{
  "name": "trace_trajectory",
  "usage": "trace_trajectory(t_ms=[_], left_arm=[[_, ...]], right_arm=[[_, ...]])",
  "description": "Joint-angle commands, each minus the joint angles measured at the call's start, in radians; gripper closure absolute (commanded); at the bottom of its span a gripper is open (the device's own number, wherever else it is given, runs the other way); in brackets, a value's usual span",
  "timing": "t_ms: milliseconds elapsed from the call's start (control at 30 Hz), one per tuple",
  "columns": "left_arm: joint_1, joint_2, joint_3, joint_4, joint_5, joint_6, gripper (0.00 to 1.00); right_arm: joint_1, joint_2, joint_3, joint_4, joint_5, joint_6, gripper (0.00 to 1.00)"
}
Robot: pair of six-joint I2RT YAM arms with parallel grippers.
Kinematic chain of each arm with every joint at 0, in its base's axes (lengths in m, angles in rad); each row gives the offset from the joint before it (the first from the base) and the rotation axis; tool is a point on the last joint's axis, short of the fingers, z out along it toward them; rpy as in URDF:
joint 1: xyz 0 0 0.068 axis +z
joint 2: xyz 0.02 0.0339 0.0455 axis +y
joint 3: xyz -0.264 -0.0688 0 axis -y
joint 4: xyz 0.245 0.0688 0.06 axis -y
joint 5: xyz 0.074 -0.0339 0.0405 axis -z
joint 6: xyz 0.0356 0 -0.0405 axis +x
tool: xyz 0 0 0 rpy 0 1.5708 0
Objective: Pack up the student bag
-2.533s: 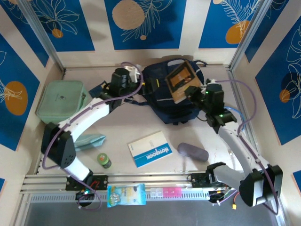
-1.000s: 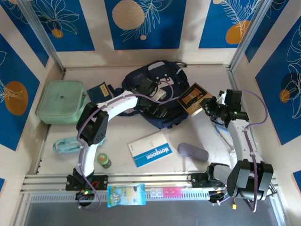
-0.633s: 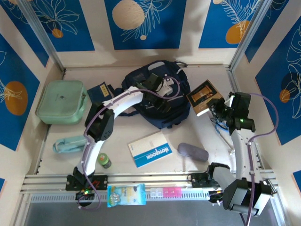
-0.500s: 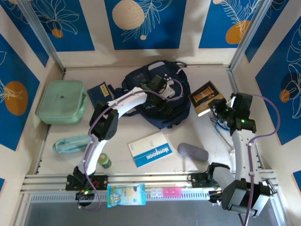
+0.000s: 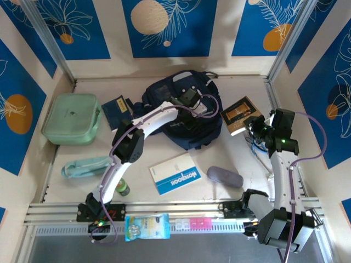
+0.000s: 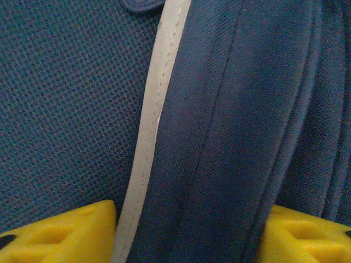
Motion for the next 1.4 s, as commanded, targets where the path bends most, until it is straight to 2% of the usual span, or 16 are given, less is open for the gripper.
trace_trajectory(t_ms=[0, 300, 367, 500, 633, 767, 833, 967, 1100, 1200, 1367], left_arm=[[-0.001, 0.013, 0.036, -0.029, -0.02, -0.02, 0.51], [0.005, -0.046, 0.053, -0.04, 0.009, -0.047, 0.8], [0.006, -0.079, 0.049, -0.021, 0.019, -0.062, 0.83], [0.018, -0.145, 0.023, 0.042, 0.012, -0.106, 1.0], [0.042, -0.22, -0.029, 0.119, 0.01, -0.159, 1.0], [0.058, -0.304, -0.095, 0.228, 0.051, -0.201, 1.0], [0.061, -0.339, -0.12, 0.297, 0.089, -0.201, 1.0], [0.062, -0.377, -0.125, 0.371, 0.086, -0.208, 1.0], [0.062, -0.391, -0.126, 0.417, 0.079, -0.22, 1.0], [0.065, -0.389, -0.116, 0.441, 0.116, -0.259, 1.0], [0.067, -0.38, -0.105, 0.461, 0.13, -0.298, 1.0]], right_arm=[[-0.007, -0.036, -0.001, 0.033, -0.024, 0.008, 0.92], [-0.026, -0.072, 0.042, -0.012, 0.013, -0.016, 0.92], [-0.027, -0.107, 0.022, -0.004, 0.051, -0.007, 0.92], [-0.034, -0.176, -0.012, -0.01, 0.104, -0.002, 0.92], [-0.041, -0.226, -0.024, -0.022, 0.109, -0.021, 0.91], [-0.042, -0.231, -0.026, -0.018, 0.058, -0.042, 0.91], [-0.033, -0.235, -0.044, 0.011, 0.032, -0.029, 0.91], [0.008, -0.239, -0.08, 0.1, -0.003, 0.01, 0.91], [0.092, -0.215, -0.116, 0.206, -0.026, 0.07, 0.91], [0.178, -0.179, -0.151, 0.313, -0.024, 0.11, 0.9], [0.341, -0.057, -0.182, 0.512, 0.055, 0.156, 0.9]])
